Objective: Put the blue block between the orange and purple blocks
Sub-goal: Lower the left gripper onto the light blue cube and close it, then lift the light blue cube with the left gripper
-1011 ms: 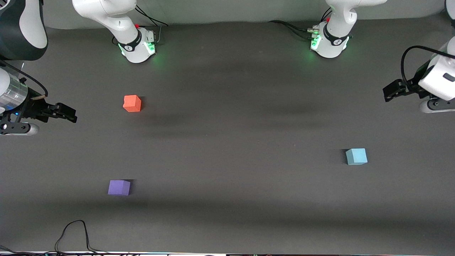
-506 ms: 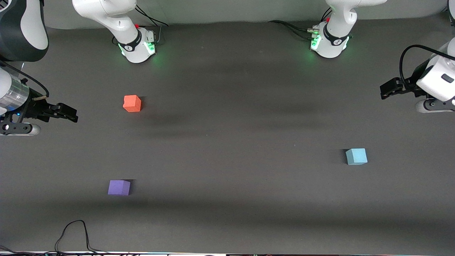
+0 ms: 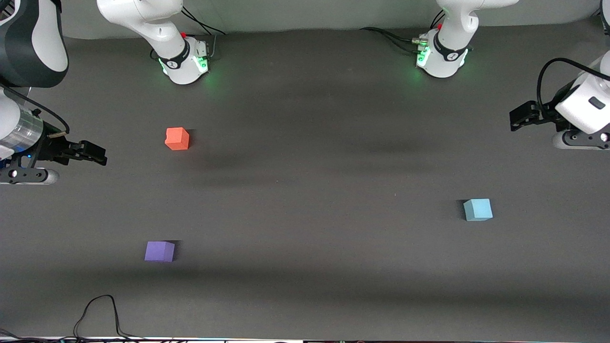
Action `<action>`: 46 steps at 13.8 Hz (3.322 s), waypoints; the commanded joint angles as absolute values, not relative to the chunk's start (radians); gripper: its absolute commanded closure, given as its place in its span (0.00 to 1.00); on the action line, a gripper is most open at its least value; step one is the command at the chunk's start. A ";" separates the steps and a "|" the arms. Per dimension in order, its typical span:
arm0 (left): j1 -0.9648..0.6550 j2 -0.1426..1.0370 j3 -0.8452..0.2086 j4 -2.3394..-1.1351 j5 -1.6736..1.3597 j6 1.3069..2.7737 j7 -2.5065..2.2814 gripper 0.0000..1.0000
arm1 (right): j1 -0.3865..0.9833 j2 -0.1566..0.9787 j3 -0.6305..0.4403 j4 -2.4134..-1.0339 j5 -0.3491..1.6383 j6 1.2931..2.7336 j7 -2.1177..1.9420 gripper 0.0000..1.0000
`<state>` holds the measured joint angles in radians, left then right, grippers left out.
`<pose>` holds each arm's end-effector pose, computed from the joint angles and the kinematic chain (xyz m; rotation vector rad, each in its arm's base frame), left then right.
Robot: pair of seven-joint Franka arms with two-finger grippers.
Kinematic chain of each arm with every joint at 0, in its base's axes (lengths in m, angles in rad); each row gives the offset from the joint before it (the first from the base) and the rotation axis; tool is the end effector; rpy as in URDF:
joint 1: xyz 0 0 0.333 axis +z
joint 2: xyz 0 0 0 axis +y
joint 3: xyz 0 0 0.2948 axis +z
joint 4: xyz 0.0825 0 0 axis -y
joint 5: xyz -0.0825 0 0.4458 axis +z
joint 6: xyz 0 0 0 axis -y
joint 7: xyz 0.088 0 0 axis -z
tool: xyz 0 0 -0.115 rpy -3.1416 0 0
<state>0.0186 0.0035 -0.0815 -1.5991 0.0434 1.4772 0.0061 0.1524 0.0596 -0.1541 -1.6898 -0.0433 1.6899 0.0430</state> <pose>0.6038 -0.0326 0.5708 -3.0872 0.1045 0.1919 0.6342 -0.0038 0.5049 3.0866 -0.0591 -0.0891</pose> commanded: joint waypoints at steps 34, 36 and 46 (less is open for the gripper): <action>0.153 0.235 -0.083 -1.747 0.031 1.783 0.054 0.74 | 0.163 0.051 -0.167 -1.700 -0.021 1.689 0.018 0.00; 0.153 0.114 -0.080 -1.727 0.029 1.659 0.054 0.76 | 0.163 0.051 -0.167 -1.703 -0.021 1.689 0.018 0.00; -0.048 0.206 -0.234 -1.454 -0.101 1.559 -0.465 0.75 | 0.163 0.054 -0.167 -1.710 -0.020 1.695 0.017 0.00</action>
